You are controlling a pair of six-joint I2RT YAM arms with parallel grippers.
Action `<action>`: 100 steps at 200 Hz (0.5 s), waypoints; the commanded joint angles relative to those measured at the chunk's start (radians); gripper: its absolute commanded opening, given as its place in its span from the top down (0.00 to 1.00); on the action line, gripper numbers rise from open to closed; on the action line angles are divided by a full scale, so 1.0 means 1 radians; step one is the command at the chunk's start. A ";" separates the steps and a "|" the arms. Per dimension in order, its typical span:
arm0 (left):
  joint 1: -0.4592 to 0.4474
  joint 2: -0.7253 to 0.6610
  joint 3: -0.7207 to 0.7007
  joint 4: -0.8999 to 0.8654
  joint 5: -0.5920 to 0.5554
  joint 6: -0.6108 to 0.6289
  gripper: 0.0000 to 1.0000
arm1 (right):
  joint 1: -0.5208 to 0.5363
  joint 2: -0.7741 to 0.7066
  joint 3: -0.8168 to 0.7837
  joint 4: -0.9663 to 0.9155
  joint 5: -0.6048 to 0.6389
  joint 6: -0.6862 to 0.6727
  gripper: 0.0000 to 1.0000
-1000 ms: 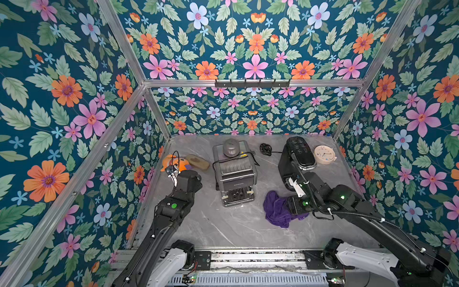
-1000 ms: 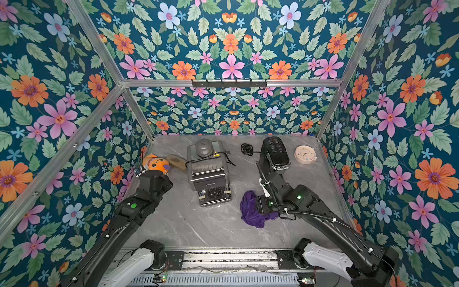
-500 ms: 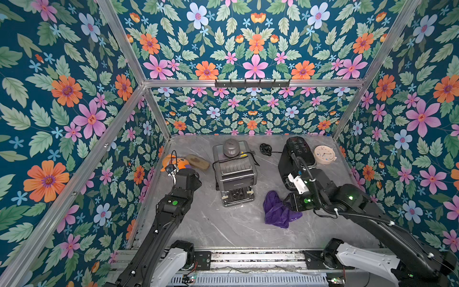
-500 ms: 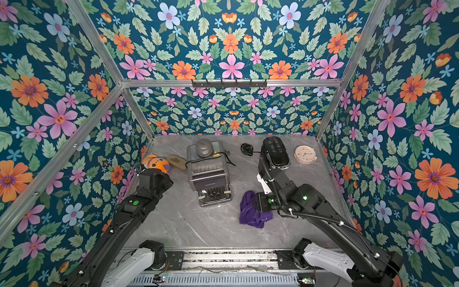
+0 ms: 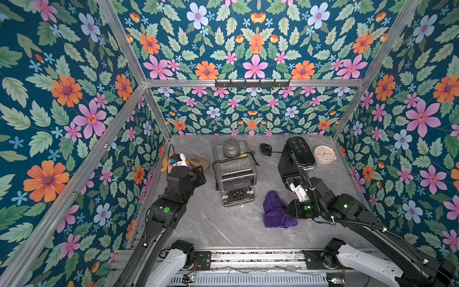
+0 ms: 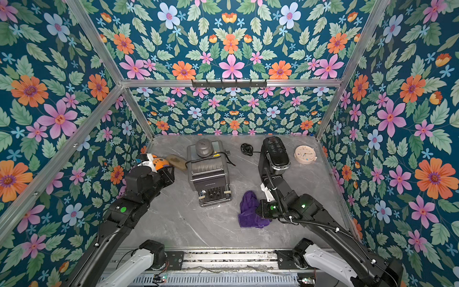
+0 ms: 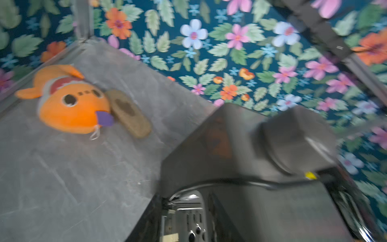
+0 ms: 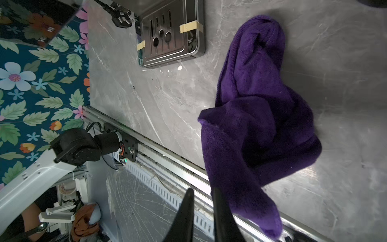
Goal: Wipe the surface of a coffee machine
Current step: Place the cleaning item at the center of the board.
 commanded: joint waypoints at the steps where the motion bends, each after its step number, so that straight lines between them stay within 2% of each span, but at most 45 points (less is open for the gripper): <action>1: -0.122 -0.019 0.062 -0.001 0.035 0.099 0.64 | -0.004 -0.014 -0.004 0.030 0.008 0.038 0.84; 28: -0.336 0.061 0.159 0.018 0.106 0.160 0.66 | -0.030 -0.042 -0.029 0.068 0.006 0.065 0.90; 46: -0.514 0.182 0.209 0.025 0.082 0.186 0.65 | -0.040 -0.062 -0.041 0.086 0.022 0.087 0.90; 57: -0.652 0.254 0.216 0.057 0.042 0.212 0.62 | -0.042 -0.077 -0.047 0.092 0.040 0.101 0.90; 67: -0.736 0.311 0.206 0.108 0.034 0.239 0.59 | -0.043 -0.086 -0.053 0.091 0.051 0.109 0.90; 80: -0.788 0.374 0.168 0.200 0.075 0.241 0.56 | -0.044 -0.096 -0.059 0.084 0.059 0.114 0.90; 100: -0.795 0.454 0.083 0.345 0.145 0.172 0.56 | -0.044 -0.125 -0.072 0.078 0.070 0.131 0.90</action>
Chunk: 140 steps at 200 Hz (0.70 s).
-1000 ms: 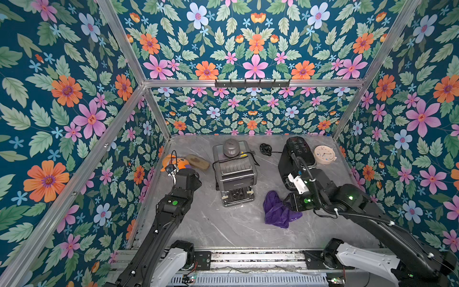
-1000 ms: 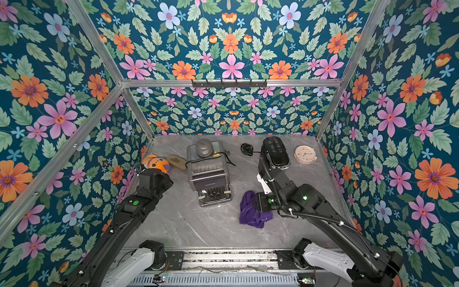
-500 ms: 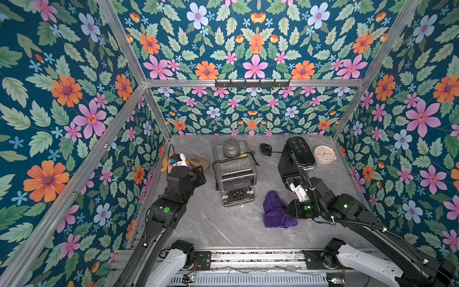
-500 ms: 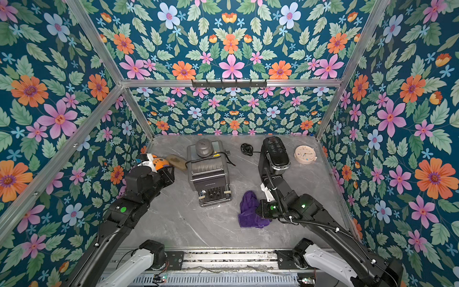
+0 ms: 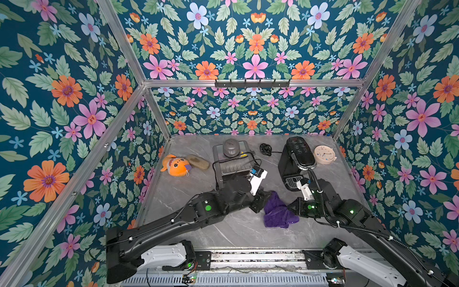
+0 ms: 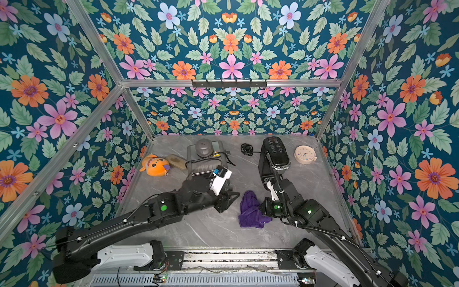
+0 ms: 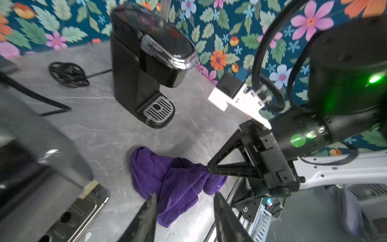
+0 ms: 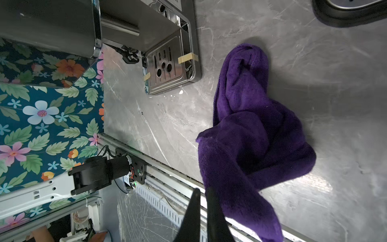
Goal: Wipe the surface of a coffee machine
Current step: Place the cleaning item at the center of the board.
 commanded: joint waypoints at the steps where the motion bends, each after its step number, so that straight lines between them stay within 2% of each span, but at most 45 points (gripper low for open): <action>1: -0.015 0.072 -0.069 0.190 0.061 -0.029 0.56 | 0.002 -0.029 -0.010 0.010 0.035 0.036 0.90; 50: -0.016 0.202 -0.238 0.474 0.120 -0.164 0.60 | 0.000 -0.087 -0.027 -0.010 0.059 0.060 0.90; 92: -0.018 0.346 -0.209 0.517 0.242 -0.176 0.60 | 0.000 -0.063 -0.021 0.002 0.039 0.053 0.90; 122: -0.017 0.432 -0.184 0.462 0.194 -0.173 0.77 | 0.001 -0.059 -0.014 0.009 0.041 0.055 0.90; 140: -0.012 0.483 -0.169 0.399 0.114 -0.192 0.94 | 0.001 -0.067 0.014 -0.014 0.060 0.047 0.89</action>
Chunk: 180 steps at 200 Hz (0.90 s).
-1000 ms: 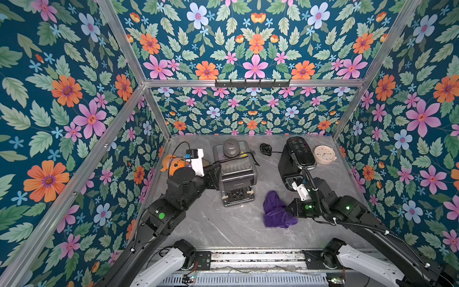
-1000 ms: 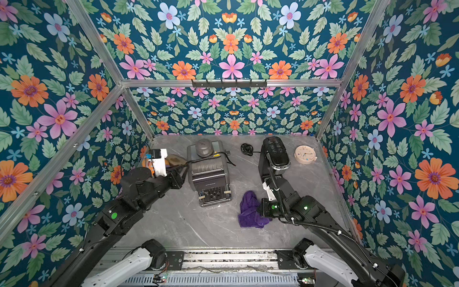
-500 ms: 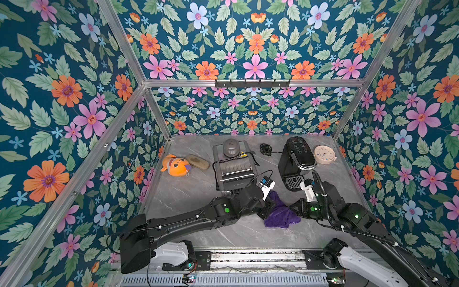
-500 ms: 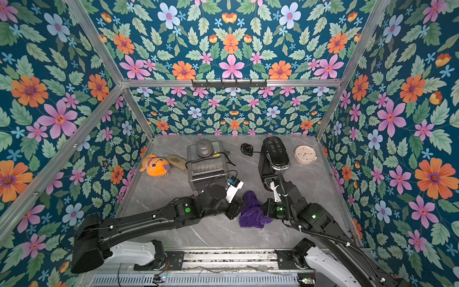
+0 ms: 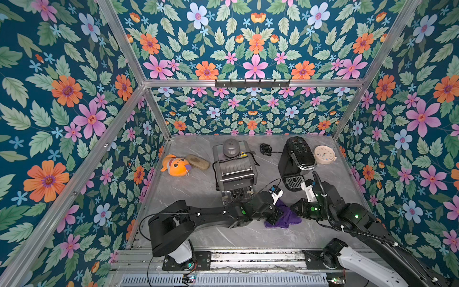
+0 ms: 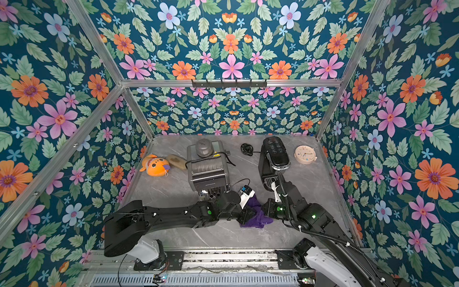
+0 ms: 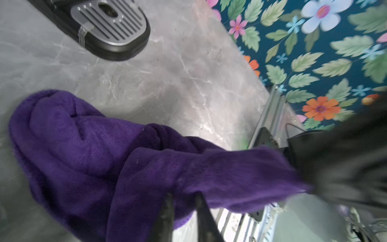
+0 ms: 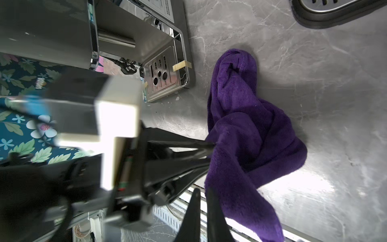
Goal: Wipe the surface of a coffee machine
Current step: Place the cleaning item at the center of the board.
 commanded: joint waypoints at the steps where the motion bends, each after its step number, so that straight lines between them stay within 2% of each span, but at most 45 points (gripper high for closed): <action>1: 0.007 0.049 0.017 -0.066 -0.085 -0.026 0.95 | 0.001 -0.007 0.033 -0.007 0.019 0.005 0.89; 8: 0.013 0.072 0.025 -0.097 -0.101 -0.042 1.00 | 0.001 -0.009 0.051 -0.019 0.027 -0.001 0.88; 37: 0.044 0.147 0.029 -0.140 -0.082 -0.114 1.00 | 0.000 -0.006 0.174 -0.107 0.066 -0.038 0.78; 70: 0.057 0.174 0.029 -0.137 -0.077 -0.123 1.00 | 0.001 0.007 0.312 -0.196 0.105 -0.074 0.72; 109: 0.074 0.170 0.040 -0.166 -0.092 -0.104 1.00 | 0.001 0.030 0.447 -0.268 0.154 -0.119 0.71; 147: 0.077 0.199 0.033 -0.163 -0.097 -0.120 1.00 | 0.001 0.042 0.512 -0.290 0.141 -0.132 0.70; 162: 0.078 0.168 0.036 -0.157 -0.103 -0.121 1.00 | 0.001 0.054 0.557 -0.321 0.160 -0.154 0.69; 180: 0.074 0.093 0.071 -0.157 -0.100 -0.084 1.00 | 0.000 0.070 0.598 -0.374 0.242 -0.187 0.68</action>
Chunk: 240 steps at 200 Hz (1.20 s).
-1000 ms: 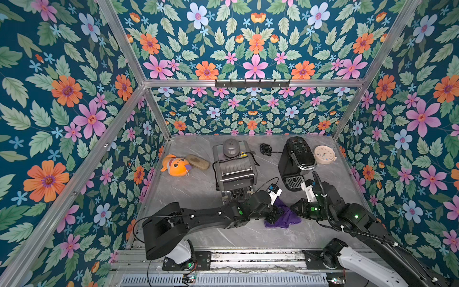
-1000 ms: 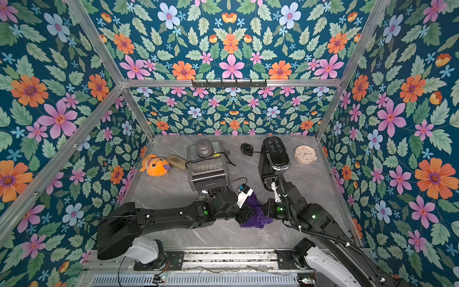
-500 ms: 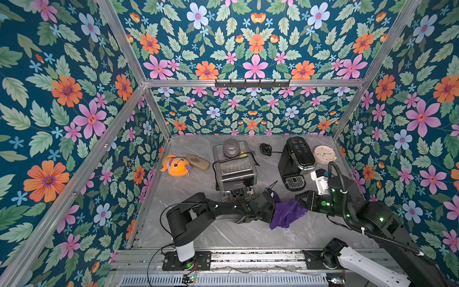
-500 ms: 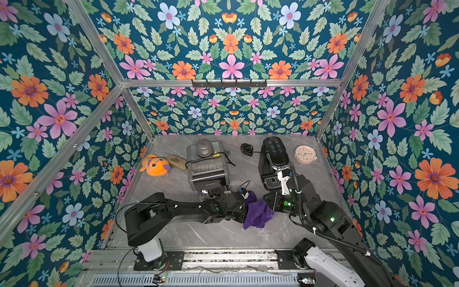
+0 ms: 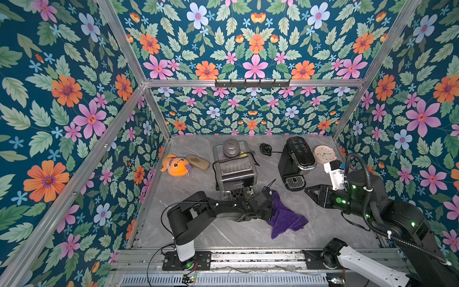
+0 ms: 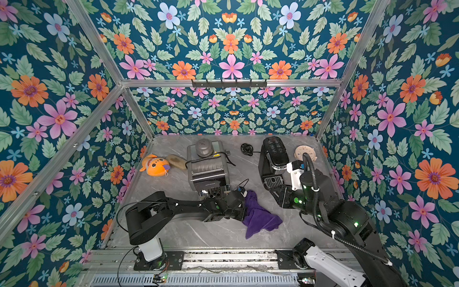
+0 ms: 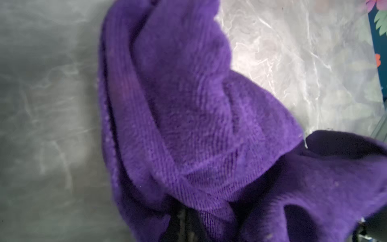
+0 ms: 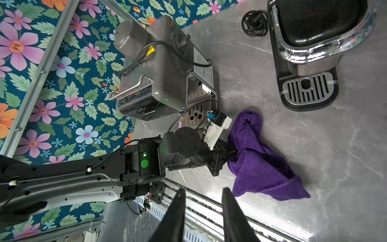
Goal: Wipe the surface of a coffee machine
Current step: Place the cleaning item at the center of the board, then reset both arms
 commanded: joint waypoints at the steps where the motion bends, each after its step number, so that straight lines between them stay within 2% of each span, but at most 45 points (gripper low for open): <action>1: -0.004 -0.074 0.037 -0.008 -0.017 0.037 1.00 | 0.000 0.018 0.042 -0.082 0.100 -0.047 0.68; 30: -0.010 -0.215 0.150 -0.072 -0.017 0.122 0.98 | -0.021 0.075 0.107 -0.083 0.231 -0.102 0.67; 48: -0.011 -0.323 0.248 -0.155 -0.048 0.198 0.96 | -0.107 0.137 0.191 -0.075 0.240 -0.164 0.66; 60: -0.009 -0.408 0.311 -0.217 -0.137 0.267 0.93 | -0.223 0.175 0.245 -0.059 0.191 -0.220 0.66; 71: 0.006 -0.472 0.370 -0.319 -0.341 0.319 0.84 | -0.381 0.205 0.263 -0.023 0.105 -0.271 0.65; 81: 0.098 -0.508 0.434 -0.448 -0.459 0.331 0.75 | -0.548 0.228 0.251 0.013 0.038 -0.301 0.64; 96: 0.346 -0.557 0.504 -0.646 -0.520 0.347 0.73 | -0.828 0.252 0.174 0.104 -0.090 -0.311 0.61; 106: 0.497 -0.629 0.468 -0.650 -0.605 0.401 0.72 | -0.988 0.247 0.064 0.214 -0.168 -0.292 0.59; 114: 0.603 -0.706 0.395 -0.583 -0.669 0.447 0.64 | -1.052 0.233 -0.038 0.305 -0.133 -0.277 0.55; 127: 0.757 -0.831 0.238 -0.413 -0.760 0.511 0.46 | -1.061 0.205 -0.194 0.418 0.048 -0.300 0.39; 142: 0.892 -0.921 0.058 -0.236 -0.813 0.569 0.31 | -1.062 0.150 -0.403 0.572 0.188 -0.340 0.35; 156: 1.004 -0.934 -0.063 -0.185 -0.814 0.565 0.28 | -1.061 0.091 -0.611 0.749 0.261 -0.339 0.34; 174: 1.110 -0.924 -0.221 -0.086 -0.753 0.519 0.27 | -1.054 0.035 -0.780 0.850 0.255 -0.344 0.32; 185: 1.146 -0.924 -0.313 -0.009 -0.688 0.483 0.27 | -1.037 0.001 -0.871 0.907 0.280 -0.367 0.32; 205: 1.150 -0.924 -0.507 0.220 -0.614 0.467 0.27 | -0.999 -0.041 -0.981 1.036 0.308 -0.326 0.31; 216: 1.150 -0.918 -0.601 0.324 -0.605 0.440 0.27 | -0.949 -0.034 -1.032 1.112 0.366 -0.335 0.30; 240: 1.150 -0.888 -0.758 0.520 -0.571 0.369 0.27 | -0.867 -0.009 -1.109 1.265 0.370 -0.364 0.29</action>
